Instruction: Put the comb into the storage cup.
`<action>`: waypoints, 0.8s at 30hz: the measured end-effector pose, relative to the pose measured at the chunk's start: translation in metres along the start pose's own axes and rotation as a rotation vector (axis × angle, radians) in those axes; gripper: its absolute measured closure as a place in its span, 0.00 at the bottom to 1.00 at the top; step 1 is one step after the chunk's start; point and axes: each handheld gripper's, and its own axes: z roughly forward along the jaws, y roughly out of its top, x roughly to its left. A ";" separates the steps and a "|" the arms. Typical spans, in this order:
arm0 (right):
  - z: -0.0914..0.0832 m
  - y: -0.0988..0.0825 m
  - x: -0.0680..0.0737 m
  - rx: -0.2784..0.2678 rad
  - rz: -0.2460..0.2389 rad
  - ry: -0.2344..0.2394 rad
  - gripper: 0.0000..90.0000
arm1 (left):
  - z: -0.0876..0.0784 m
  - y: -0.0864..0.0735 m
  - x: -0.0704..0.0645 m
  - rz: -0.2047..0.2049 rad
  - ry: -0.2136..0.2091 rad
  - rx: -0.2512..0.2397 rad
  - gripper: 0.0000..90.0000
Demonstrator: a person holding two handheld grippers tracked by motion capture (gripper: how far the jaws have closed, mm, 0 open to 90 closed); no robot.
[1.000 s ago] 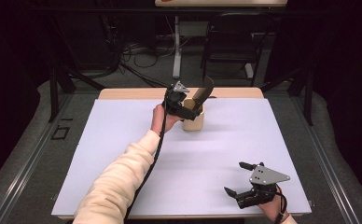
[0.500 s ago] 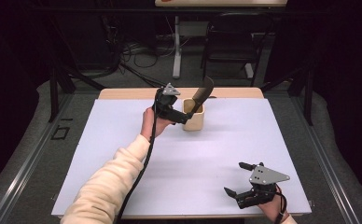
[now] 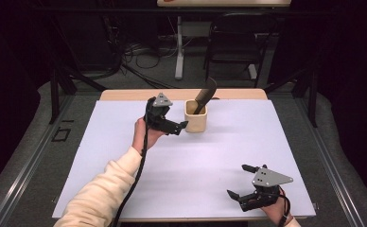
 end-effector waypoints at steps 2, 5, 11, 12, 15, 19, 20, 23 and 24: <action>0.000 0.000 0.000 0.001 0.000 0.001 0.02 | -0.004 -0.005 0.000 0.002 0.004 0.003 0.00; 0.000 0.000 0.000 0.001 0.002 0.000 0.02 | -0.009 -0.013 0.000 -0.012 0.006 0.004 0.00; 0.001 0.000 0.000 0.000 0.003 -0.001 0.02 | -0.016 -0.028 0.002 -0.034 0.022 0.003 0.00; 0.001 0.000 0.000 0.000 0.003 -0.001 0.02 | -0.017 -0.030 0.002 -0.037 0.023 0.003 0.00; 0.001 0.000 0.000 0.002 0.003 0.000 0.02 | -0.018 -0.035 0.000 -0.034 0.020 0.013 0.00; 0.001 0.000 0.000 0.005 0.003 -0.001 0.02 | -0.021 -0.042 -0.004 -0.024 0.022 0.007 0.00; 0.000 0.000 0.000 0.005 0.004 -0.001 0.02 | -0.022 -0.043 -0.005 -0.025 0.025 0.002 0.00; 0.001 0.000 0.000 0.006 0.003 -0.001 0.02 | -0.026 -0.048 -0.009 -0.016 0.028 -0.008 0.00; 0.000 0.000 0.000 0.004 0.004 -0.001 0.02 | -0.028 -0.050 -0.010 -0.012 0.032 -0.014 0.00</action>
